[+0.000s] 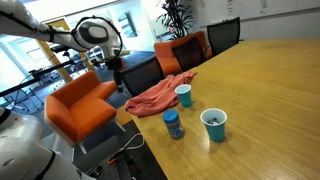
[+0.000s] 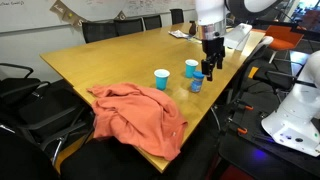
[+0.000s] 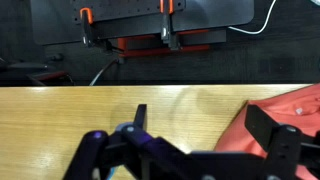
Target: Take the lid off the peanut butter jar and put it on the table
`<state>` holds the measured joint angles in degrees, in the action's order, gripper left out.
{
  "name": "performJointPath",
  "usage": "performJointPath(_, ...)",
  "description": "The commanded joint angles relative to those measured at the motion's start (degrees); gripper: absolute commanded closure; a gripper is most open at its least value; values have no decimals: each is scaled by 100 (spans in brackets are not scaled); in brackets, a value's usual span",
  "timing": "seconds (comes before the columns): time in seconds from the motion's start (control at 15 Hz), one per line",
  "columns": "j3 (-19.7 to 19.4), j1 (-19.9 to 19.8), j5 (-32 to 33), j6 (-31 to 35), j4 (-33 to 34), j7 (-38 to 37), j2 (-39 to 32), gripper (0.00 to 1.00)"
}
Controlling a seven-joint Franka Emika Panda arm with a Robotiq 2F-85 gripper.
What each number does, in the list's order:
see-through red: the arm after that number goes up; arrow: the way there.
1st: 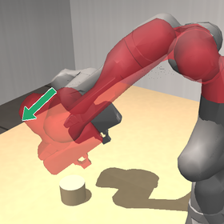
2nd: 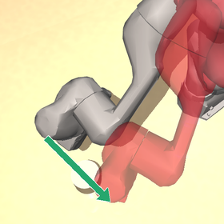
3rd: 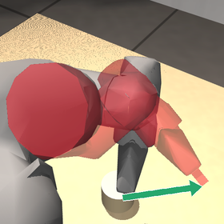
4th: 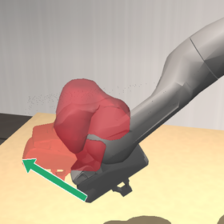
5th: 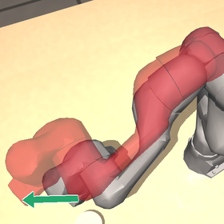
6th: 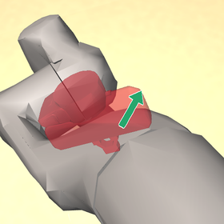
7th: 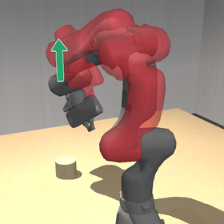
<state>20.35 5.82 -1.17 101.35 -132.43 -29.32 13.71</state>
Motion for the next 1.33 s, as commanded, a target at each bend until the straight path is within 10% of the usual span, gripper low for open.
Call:
performJointPath(0.0, -159, 168, 35, -13, 10, -33, -17, 0)
performJointPath(1.27, -776, -195, 972, 450, -213, -661, 163, 0)
